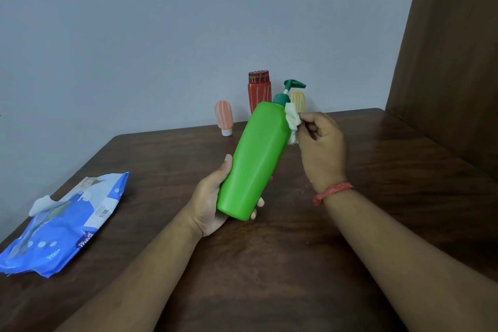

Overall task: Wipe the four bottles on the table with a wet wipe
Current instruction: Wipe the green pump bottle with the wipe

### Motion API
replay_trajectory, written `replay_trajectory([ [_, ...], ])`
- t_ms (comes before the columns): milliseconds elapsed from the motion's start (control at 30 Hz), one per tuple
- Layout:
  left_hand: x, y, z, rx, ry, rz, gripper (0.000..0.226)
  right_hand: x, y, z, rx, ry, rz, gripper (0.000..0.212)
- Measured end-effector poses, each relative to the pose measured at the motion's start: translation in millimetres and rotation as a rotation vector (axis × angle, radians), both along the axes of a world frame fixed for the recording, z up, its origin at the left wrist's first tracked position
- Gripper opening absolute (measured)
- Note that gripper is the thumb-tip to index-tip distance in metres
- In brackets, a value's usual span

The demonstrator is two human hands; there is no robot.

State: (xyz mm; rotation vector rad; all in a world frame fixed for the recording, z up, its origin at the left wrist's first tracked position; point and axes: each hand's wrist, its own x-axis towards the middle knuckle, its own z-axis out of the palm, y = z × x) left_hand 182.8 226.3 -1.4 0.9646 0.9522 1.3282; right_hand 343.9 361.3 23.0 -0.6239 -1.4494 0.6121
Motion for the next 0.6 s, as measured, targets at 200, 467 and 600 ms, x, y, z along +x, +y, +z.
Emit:
replay_trajectory([
  [200,-1.7,-0.3,-0.9,-0.008,-0.024,0.039,0.064,-3.7,-15.0,-6.5,0.121,-0.065,0.007,0.021],
  [467,0.5,-0.5,-0.2,0.011,-0.045,0.062,0.060,-7.2,-13.2,-9.3,0.174,-0.090,-0.040,0.016],
  [600,-1.1,-2.0,2.1,0.016,-0.076,0.085,0.060,-11.7,-21.4,-16.8,0.209,-0.163,0.020,0.015],
])
